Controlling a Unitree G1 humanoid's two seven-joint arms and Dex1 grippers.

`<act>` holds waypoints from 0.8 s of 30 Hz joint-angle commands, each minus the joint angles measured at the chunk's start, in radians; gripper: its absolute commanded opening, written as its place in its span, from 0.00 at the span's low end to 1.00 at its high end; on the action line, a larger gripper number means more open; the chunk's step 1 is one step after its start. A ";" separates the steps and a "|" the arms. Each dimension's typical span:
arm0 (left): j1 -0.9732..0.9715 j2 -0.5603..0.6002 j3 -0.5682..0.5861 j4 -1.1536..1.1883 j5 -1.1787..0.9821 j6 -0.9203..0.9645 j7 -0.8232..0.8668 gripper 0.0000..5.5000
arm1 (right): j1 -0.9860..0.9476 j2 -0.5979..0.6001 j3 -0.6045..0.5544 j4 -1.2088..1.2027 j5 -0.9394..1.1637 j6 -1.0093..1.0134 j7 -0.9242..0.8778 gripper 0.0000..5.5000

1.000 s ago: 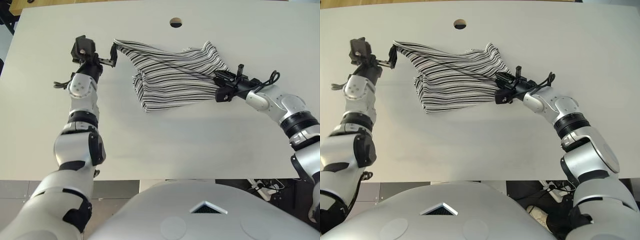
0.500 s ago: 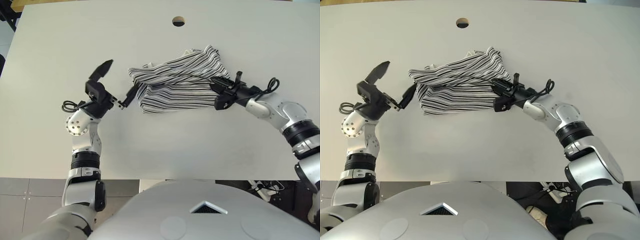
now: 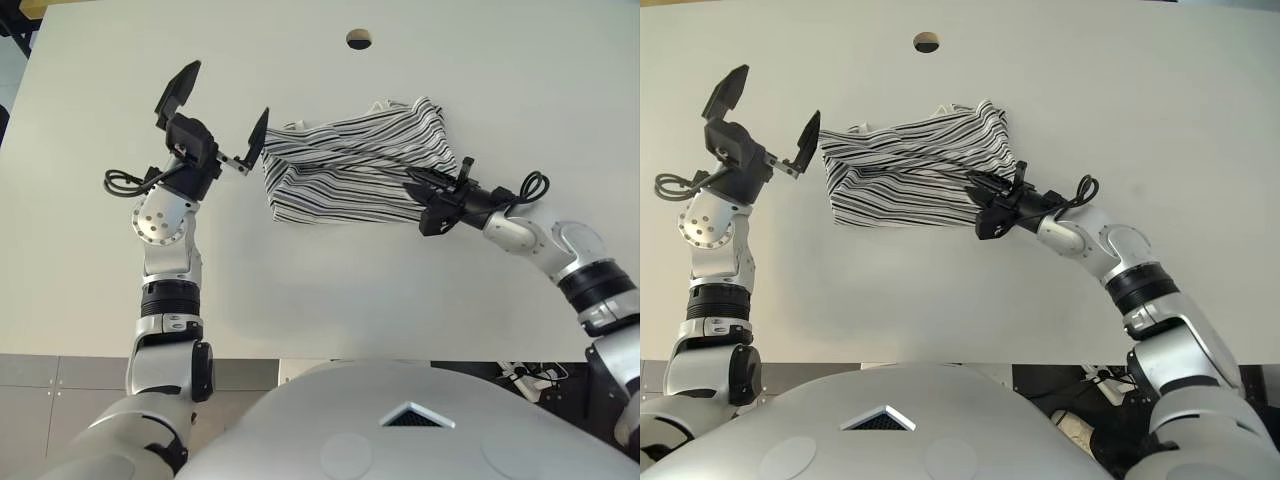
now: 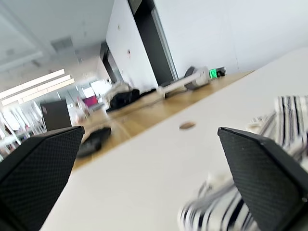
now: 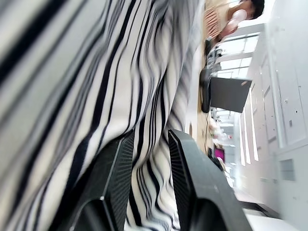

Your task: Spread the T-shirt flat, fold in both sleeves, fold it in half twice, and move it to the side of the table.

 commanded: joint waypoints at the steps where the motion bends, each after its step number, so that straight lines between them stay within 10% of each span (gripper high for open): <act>1: -0.021 -0.006 -0.141 -0.060 0.265 -0.044 0.079 0.93 | -0.021 -0.068 -0.131 -0.146 0.223 0.005 0.155 0.24; 12: -0.060 0.159 -0.410 0.116 0.838 0.015 0.400 0.93 | 0.047 -0.028 -0.184 -0.244 0.261 0.022 0.281 0.24; 24: 0.331 0.013 -0.490 -0.409 0.378 0.095 0.320 0.93 | 0.085 0.129 -0.030 -0.385 0.065 0.064 0.380 0.24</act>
